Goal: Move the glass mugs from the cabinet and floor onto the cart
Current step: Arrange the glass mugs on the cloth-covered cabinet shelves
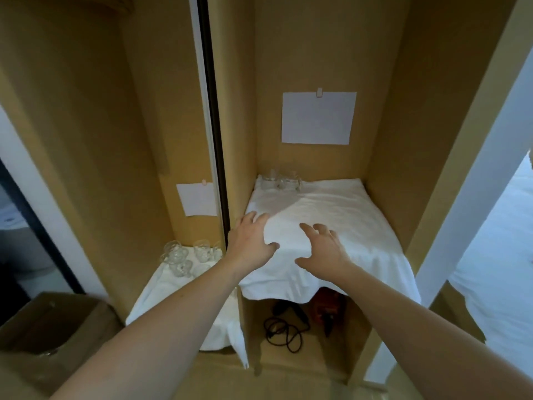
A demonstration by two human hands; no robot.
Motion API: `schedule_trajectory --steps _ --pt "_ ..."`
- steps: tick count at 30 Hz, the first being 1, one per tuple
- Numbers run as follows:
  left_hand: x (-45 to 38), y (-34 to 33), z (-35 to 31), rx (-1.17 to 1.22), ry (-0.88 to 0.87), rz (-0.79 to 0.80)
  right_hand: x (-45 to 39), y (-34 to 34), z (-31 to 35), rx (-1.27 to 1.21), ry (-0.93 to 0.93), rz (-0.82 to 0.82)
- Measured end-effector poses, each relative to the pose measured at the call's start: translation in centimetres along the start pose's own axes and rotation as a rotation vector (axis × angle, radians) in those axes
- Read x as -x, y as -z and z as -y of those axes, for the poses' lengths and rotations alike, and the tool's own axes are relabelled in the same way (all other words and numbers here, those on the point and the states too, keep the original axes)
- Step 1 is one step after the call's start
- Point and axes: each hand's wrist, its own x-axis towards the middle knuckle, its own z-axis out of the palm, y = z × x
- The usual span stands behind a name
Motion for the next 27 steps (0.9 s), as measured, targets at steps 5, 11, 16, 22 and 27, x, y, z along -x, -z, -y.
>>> schedule_trajectory --steps 5,11,16,22,27 --pt "3.4 1.0 2.8 -0.005 0.056 -0.002 1.8 -2.3 3.0 -0.046 0.027 0.047" --pt "4.7 2.9 7.2 -0.022 0.107 -0.013 1.2 -4.3 7.1 -0.052 0.054 0.049" --pt "5.0 4.8 13.2 -0.015 0.158 0.023 -0.5 -6.9 12.4 -0.091 0.046 0.073" --pt "5.2 7.8 22.4 -0.031 0.193 0.045 -2.4 -11.0 20.7 -0.119 0.062 0.109" --pt "4.7 9.6 29.7 -0.014 0.201 0.058 -4.2 -14.1 26.6 -0.139 0.045 0.123"
